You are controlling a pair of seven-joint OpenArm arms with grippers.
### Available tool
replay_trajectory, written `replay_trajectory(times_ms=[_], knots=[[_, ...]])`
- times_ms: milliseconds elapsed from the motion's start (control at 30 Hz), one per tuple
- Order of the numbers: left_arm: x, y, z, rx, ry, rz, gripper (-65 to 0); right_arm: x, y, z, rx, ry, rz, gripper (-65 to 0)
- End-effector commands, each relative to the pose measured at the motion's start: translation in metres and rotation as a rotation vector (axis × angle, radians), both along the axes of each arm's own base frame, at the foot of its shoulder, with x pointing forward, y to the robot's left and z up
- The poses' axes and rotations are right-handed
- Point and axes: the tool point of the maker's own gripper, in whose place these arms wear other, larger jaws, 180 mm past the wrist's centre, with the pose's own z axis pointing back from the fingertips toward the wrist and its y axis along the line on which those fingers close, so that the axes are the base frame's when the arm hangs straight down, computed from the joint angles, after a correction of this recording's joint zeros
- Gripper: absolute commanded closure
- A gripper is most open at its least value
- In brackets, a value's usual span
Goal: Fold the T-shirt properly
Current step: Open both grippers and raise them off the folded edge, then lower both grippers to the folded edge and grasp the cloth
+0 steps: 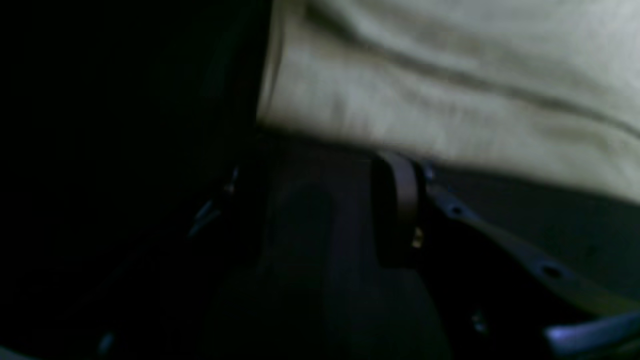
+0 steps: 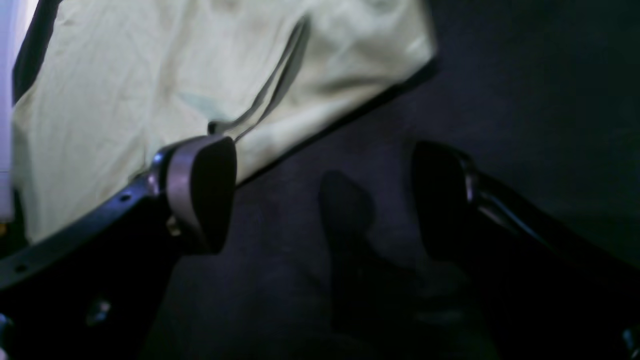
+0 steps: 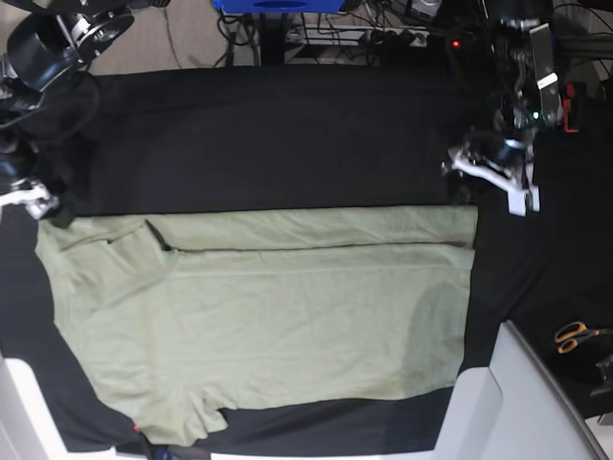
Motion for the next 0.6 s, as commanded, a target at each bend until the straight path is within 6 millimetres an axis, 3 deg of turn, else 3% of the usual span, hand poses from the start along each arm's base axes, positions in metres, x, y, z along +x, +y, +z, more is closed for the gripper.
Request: replay_trajectory(times_ms=[0,167,433,567], knots=[[0.007,0.005,0.011,0.005,-0.045,0.003,-32.3,0.01,-0.009,0.009,-0.01,-0.041,-0.01,-51.5],[-0.009,0.0,0.0,-0.01,-0.01,0.007,-32.1,0.024,0.002,-0.003,0.073,-0.055,-0.026,-51.5],[-0.024,0.026,-0.007,-0.03,-0.002,0.143,-32.1,0.054,0.004,-0.016,0.198,-0.104,-0.096,-51.5],[-0.028,0.029,-0.015,-0.038,0.019,0.161,-31.9,0.066,0.001,-0.017,0.241,-0.123,-0.127,-51.5]])
